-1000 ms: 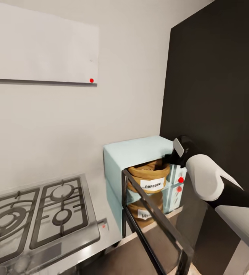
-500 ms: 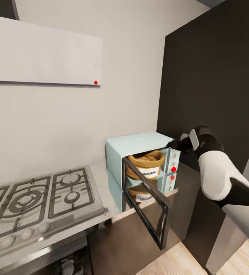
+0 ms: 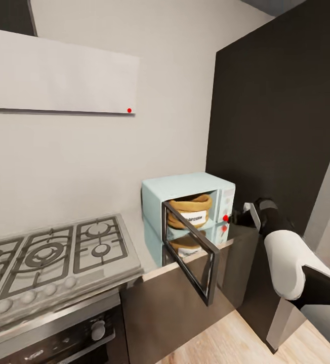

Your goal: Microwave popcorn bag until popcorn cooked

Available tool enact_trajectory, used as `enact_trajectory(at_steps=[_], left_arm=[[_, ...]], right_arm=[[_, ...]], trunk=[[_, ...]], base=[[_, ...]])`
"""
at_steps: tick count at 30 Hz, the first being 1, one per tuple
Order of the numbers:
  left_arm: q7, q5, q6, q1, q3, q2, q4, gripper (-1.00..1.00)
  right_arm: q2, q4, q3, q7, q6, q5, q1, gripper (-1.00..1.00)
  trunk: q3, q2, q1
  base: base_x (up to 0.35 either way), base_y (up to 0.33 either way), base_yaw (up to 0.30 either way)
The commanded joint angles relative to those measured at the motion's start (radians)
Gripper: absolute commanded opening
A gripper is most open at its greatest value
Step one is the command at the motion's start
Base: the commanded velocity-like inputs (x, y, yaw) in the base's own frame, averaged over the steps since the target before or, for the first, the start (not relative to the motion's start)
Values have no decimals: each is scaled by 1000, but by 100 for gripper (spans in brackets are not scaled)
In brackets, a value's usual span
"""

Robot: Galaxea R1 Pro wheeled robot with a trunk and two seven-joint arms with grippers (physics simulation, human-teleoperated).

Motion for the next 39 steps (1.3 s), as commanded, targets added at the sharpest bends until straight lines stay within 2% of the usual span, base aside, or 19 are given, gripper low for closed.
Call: enact_trajectory(at_steps=[1, 3, 7, 8, 11, 13, 18, 26, 31, 39], left_arm=[[0, 4, -2, 0, 0, 0, -1, 100], [0, 3, -2, 0, -1, 0, -1, 100], [0, 3, -2, 0, -3, 0, -1, 100], [0, 3, -2, 0, -4, 0, -1, 100], [0, 3, -2, 0, -5, 0, -2, 100], [0, 2, -2, 0, -3, 0, -2, 100], [0, 3, -2, 0, 3, 0, -2, 100], [0, 6, -2, 0, 7, 0, -2, 100], [0, 8, -2, 0, 8, 1, -2, 100], [0, 8, -2, 0, 8, 2, -2, 100]], right_arm=[[0, -1, -3, 10, -4, 9, 6, 100], [1, -1, -3, 10, -31, 8, 22, 100], [-5, 1, -3, 27, -142, 5, 75, 100], [-12, 1, -3, 54, -165, 8, 83, 100], [-62, 1, -3, 173, -196, 17, 91, 100], [-78, 1, -3, 200, -217, 13, 92, 100], [-92, 2, -3, 211, -236, 10, 92, 100], [-125, 3, -3, 225, -271, 8, 92, 100], [-127, 34, -2, 224, -272, 11, 92, 100], [-126, 37, -1, 225, -272, 16, 92, 100]], trunk=[[-1, -1, 0], [-1, -1, 0], [-1, -1, 0], [-1, -1, 0], [-1, -1, 0], [-1, -1, 0], [-1, -1, 0], [-1, -1, 0], [-1, -1, 0], [-1, -1, 0]], base=[[-1, 0, 111], [0, 0, 212], [0, 0, 261], [0, 0, 268], [0, 0, 271], [0, 0, 272], [0, -12, 196], [0, -247, 10], [0, -279, 17], [0, -279, 243]])
